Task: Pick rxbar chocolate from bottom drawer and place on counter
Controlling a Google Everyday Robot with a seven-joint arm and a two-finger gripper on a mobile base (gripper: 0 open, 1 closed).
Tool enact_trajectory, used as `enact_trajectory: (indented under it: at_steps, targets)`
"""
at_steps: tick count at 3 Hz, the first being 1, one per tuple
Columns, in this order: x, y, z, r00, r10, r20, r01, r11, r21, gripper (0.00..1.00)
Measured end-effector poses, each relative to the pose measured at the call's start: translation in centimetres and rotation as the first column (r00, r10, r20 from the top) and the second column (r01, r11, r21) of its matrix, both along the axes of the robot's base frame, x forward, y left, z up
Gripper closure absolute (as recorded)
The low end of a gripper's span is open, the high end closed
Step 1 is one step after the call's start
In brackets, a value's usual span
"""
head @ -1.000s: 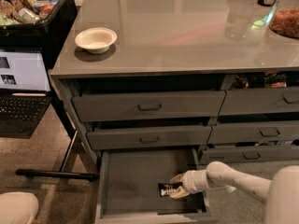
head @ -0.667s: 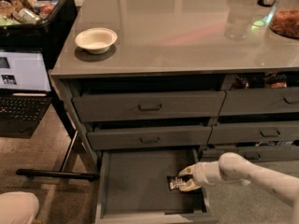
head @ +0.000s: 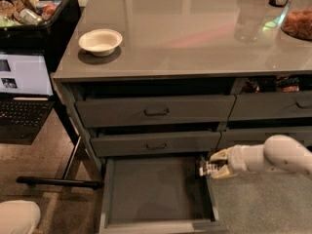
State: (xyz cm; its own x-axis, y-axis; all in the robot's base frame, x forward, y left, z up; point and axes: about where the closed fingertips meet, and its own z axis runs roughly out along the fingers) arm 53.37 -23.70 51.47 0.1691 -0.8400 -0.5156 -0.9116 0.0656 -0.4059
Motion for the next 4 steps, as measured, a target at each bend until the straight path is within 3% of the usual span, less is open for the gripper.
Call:
enact_trajectory:
  at_steps: [1, 2, 3, 4]
  targets:
    - [0.7, -0.3, 2.8, 0.9992, 0.004, 0.040, -0.003, 1.000, -0.027, 1.00]
    - [0.7, -0.3, 2.8, 0.9992, 0.004, 0.040, -0.003, 1.000, -0.027, 1.00]
    - [0.8, -0.6, 5.3, 0.9970, 0.020, 0.075, -0.020, 1.000, -0.001, 1.00]
    - [-1.2, -0.3, 12.1, 0.9864, 0.067, 0.150, -0.072, 0.997, 0.032, 1.00]
